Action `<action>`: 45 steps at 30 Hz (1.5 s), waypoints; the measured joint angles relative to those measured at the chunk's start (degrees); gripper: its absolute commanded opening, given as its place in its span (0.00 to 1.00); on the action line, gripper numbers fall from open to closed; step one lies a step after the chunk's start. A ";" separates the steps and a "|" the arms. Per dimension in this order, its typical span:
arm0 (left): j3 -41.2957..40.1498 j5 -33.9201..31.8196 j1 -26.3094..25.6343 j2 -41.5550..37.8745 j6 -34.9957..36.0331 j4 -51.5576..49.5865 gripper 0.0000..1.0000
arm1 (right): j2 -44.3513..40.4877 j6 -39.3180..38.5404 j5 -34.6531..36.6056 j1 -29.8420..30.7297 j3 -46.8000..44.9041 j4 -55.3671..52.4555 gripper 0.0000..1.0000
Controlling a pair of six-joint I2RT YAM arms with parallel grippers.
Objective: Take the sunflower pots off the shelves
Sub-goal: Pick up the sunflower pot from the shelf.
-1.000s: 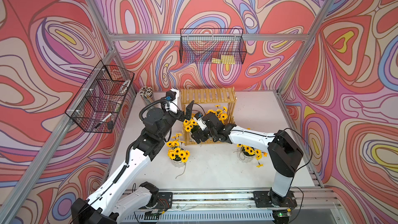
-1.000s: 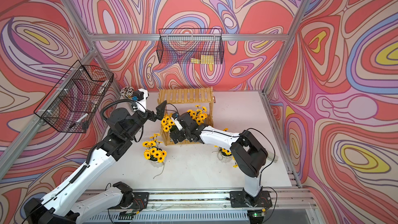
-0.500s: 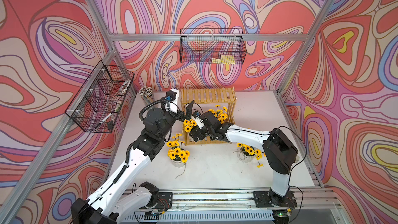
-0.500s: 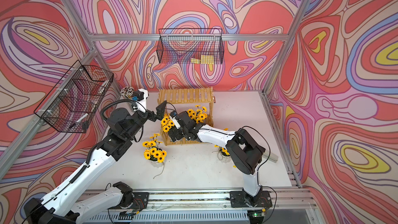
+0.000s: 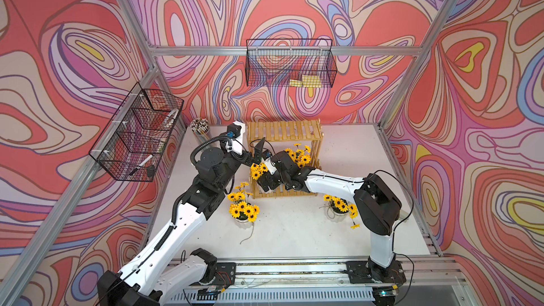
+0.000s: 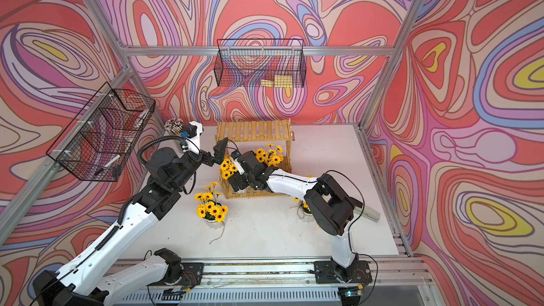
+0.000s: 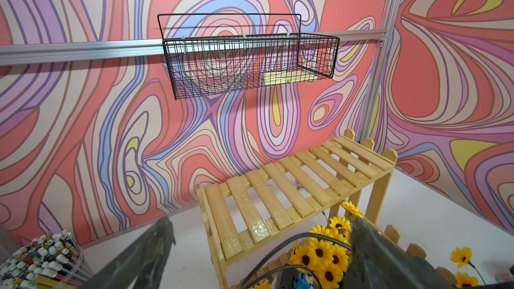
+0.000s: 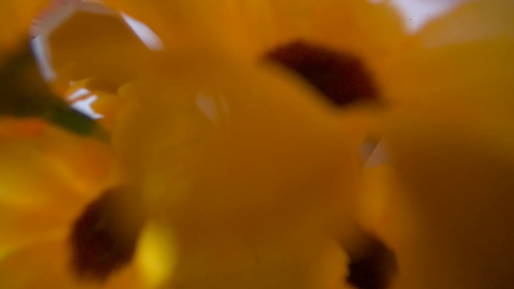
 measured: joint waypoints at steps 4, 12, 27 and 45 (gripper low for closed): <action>0.00 0.00 0.00 0.00 0.00 0.00 1.00 | 0.63 0.00 0.11 0.02 0.31 0.59 0.94; 0.00 0.00 0.00 -0.07 0.00 0.00 1.00 | 1.31 -0.11 0.46 0.24 0.85 1.20 0.91; -0.02 -0.02 0.00 -0.37 0.15 0.00 1.00 | 1.29 -1.29 1.75 0.90 1.03 0.44 0.94; -0.02 -0.02 0.00 -0.37 0.15 0.00 1.00 | -0.11 -1.68 2.08 1.66 -0.35 -1.33 0.93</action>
